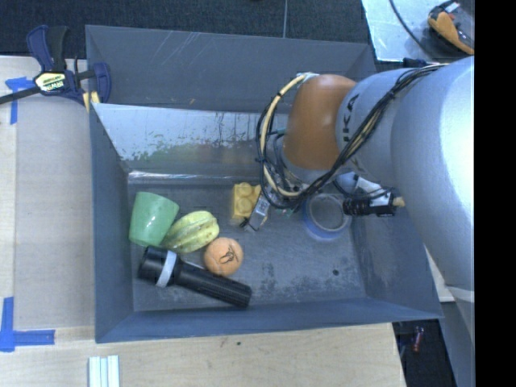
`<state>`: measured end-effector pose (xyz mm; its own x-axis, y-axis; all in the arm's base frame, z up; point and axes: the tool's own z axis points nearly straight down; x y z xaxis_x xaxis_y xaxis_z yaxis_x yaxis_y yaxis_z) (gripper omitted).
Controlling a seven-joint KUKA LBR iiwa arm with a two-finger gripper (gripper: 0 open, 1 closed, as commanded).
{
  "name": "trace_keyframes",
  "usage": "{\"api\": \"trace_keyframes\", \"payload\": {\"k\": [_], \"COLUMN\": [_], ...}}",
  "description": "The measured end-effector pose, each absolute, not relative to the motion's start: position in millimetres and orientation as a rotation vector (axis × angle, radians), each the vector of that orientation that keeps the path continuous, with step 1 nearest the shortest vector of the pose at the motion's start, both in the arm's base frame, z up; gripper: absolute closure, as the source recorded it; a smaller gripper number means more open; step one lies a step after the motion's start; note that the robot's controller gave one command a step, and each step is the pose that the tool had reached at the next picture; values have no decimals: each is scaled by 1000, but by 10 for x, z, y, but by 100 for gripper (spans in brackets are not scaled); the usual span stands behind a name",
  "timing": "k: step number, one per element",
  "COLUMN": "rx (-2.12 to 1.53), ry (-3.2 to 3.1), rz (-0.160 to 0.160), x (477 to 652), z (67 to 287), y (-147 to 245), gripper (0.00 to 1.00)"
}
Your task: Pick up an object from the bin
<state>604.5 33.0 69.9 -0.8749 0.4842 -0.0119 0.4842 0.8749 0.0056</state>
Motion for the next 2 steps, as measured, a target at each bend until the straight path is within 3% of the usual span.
{"api": "trace_keyframes", "payload": {"k": [1,2], "rx": [705,704], "ry": [3054,3054], "rz": [3,2], "x": [5981,5981], "z": [731,732], "y": [342,342], "gripper": [100,100]}}
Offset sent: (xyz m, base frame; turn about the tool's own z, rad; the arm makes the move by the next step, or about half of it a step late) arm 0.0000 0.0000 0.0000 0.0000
